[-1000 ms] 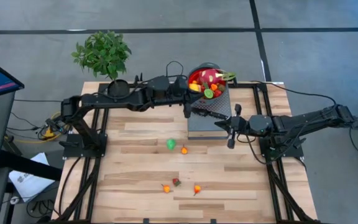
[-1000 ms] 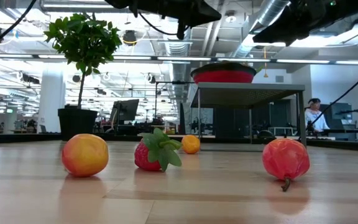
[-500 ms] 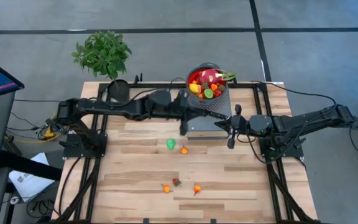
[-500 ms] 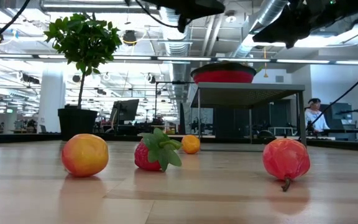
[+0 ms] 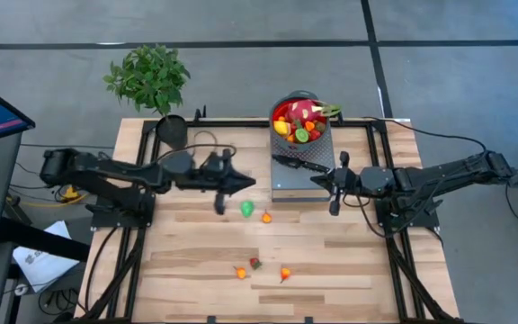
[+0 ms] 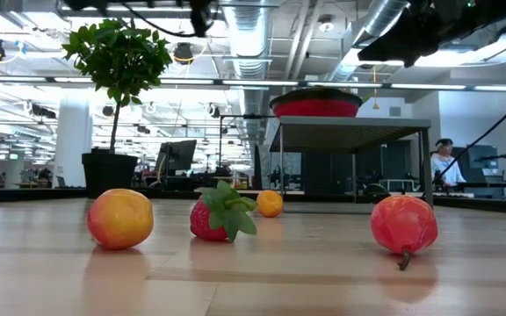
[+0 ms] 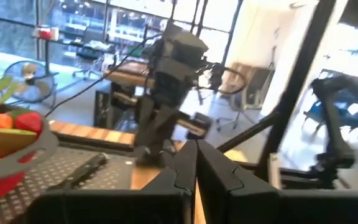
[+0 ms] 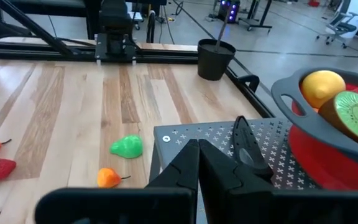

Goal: Pick & Place Fruit
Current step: Put the green pear into the red colander on the shelf

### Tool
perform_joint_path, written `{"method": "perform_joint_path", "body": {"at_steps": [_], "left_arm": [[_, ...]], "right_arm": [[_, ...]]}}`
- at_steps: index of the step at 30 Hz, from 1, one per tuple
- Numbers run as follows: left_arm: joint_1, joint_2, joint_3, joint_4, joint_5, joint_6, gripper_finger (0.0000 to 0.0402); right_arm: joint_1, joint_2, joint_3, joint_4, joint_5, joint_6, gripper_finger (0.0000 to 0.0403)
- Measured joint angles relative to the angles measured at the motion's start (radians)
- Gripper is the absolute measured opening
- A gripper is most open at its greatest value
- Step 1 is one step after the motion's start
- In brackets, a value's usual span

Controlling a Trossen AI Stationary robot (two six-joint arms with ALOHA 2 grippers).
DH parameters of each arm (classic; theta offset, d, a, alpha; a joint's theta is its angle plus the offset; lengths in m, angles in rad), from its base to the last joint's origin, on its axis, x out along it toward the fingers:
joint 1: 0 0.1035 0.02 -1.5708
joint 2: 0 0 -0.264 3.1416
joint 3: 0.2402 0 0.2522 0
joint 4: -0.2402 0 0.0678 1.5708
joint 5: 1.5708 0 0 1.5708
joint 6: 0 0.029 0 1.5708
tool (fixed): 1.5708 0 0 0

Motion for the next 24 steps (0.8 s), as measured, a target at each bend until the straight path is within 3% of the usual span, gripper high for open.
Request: {"method": "perform_joint_path", "body": {"at_steps": [6, 10, 13, 16, 24], "left_arm": [[-0.083, -0.133, -0.138, -0.001, -0.099, -0.119, 0.0003], [-0.132, -0.184, -0.200, 0.004, -0.106, -0.223, 0.0004], [-0.148, -0.190, -0.228, -0.002, -0.133, -0.301, 0.0003], [-0.157, -0.186, -0.239, 0.004, -0.230, -0.369, 0.0003], [-0.216, -0.122, -0.216, 0.003, -0.398, -0.400, 0.0002]], "right_arm": [[0.008, 0.000, 0.000, -0.008, 0.000, -0.051, 0.0000], [0.008, 0.000, 0.000, -0.015, 0.000, -0.084, 0.0000], [0.005, 0.000, 0.000, -0.010, 0.001, -0.109, 0.0000], [0.001, 0.000, 0.000, -0.007, 0.001, -0.121, 0.0000], [0.007, 0.000, 0.000, -0.019, 0.002, -0.123, 0.0000]]}}
